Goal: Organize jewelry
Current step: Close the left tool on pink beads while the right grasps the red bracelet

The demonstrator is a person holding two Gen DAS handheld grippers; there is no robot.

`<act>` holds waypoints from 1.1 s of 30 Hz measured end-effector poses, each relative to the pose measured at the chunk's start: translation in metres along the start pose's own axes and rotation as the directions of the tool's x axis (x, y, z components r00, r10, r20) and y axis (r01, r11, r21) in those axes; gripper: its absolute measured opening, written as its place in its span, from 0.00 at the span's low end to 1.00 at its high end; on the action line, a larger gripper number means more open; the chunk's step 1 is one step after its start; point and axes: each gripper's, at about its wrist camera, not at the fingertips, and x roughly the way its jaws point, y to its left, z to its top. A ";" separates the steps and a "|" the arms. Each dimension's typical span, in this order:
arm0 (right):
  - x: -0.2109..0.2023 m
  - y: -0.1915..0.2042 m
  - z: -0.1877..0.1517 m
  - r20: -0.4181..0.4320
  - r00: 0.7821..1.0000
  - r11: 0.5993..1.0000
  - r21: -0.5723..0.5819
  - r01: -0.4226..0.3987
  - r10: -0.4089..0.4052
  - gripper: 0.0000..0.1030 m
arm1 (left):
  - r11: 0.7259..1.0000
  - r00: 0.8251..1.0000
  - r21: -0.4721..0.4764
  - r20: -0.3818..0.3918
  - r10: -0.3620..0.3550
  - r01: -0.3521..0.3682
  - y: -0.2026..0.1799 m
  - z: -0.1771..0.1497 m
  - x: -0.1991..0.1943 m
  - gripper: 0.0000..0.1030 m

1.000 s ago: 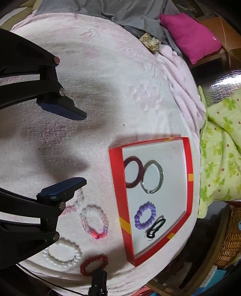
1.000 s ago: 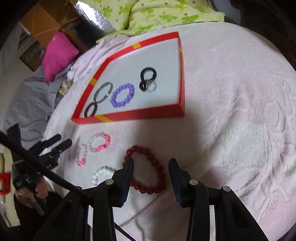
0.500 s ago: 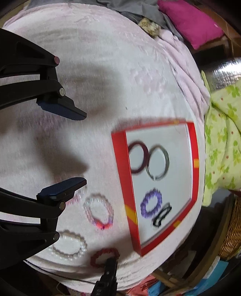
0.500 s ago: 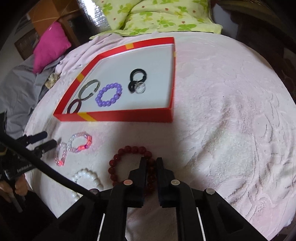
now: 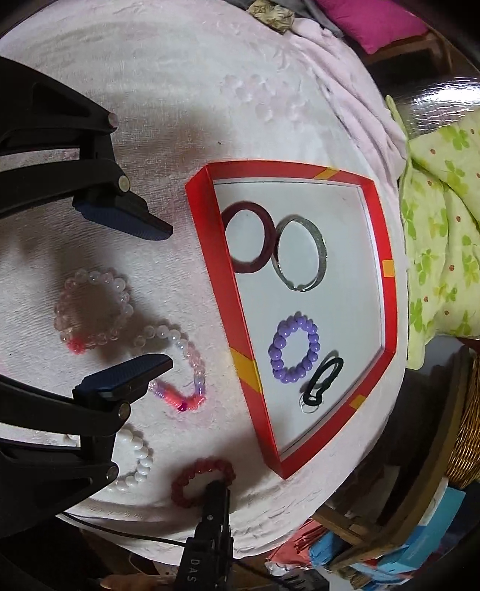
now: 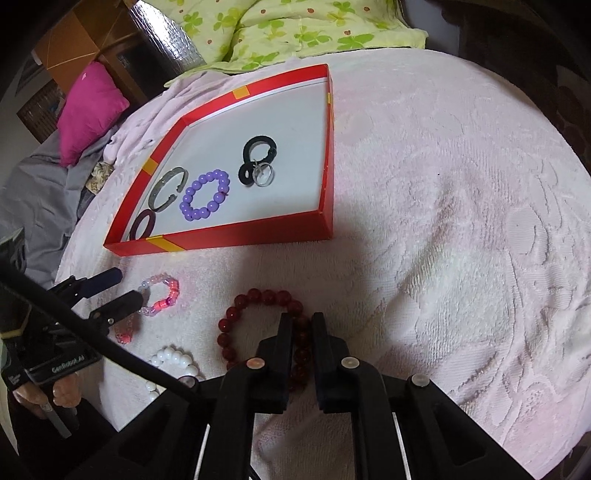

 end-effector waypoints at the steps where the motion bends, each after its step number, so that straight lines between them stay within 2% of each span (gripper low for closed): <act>1: 0.000 0.000 0.000 0.000 1.000 1.000 0.000 0.000 0.000 0.10 | 1.000 1.000 0.001 -0.002 -0.004 0.004 -0.001 0.000 0.001 0.61; 4: 0.000 0.000 0.001 0.002 1.000 1.000 0.002 -0.001 0.001 0.10 | 0.999 1.000 0.028 -0.002 -0.022 0.022 -0.007 0.003 0.006 0.52; 9: -0.002 0.004 0.000 0.010 1.000 1.000 -0.013 -0.013 0.013 0.10 | 0.996 1.000 0.088 0.003 -0.025 0.024 -0.019 0.003 0.010 0.43; 14: -0.007 0.011 0.003 0.028 0.999 0.999 -0.027 -0.042 0.042 0.10 | 0.994 0.998 0.090 0.013 -0.068 0.067 -0.020 0.001 0.008 0.10; 21: -0.019 0.014 0.007 0.063 0.993 0.994 -0.029 -0.103 0.104 0.10 | 0.992 0.994 0.080 0.035 -0.106 0.103 -0.021 -0.003 -0.002 0.08; 29: -0.032 0.018 0.009 0.108 0.980 0.985 -0.048 -0.164 0.169 0.10 | 0.983 0.978 0.098 0.126 -0.166 0.154 -0.024 -0.006 -0.038 0.08; 33: -0.039 0.022 0.010 0.128 0.971 0.978 -0.065 -0.196 0.203 0.10 | 0.983 0.975 0.096 0.146 -0.170 0.157 -0.024 -0.006 -0.048 0.08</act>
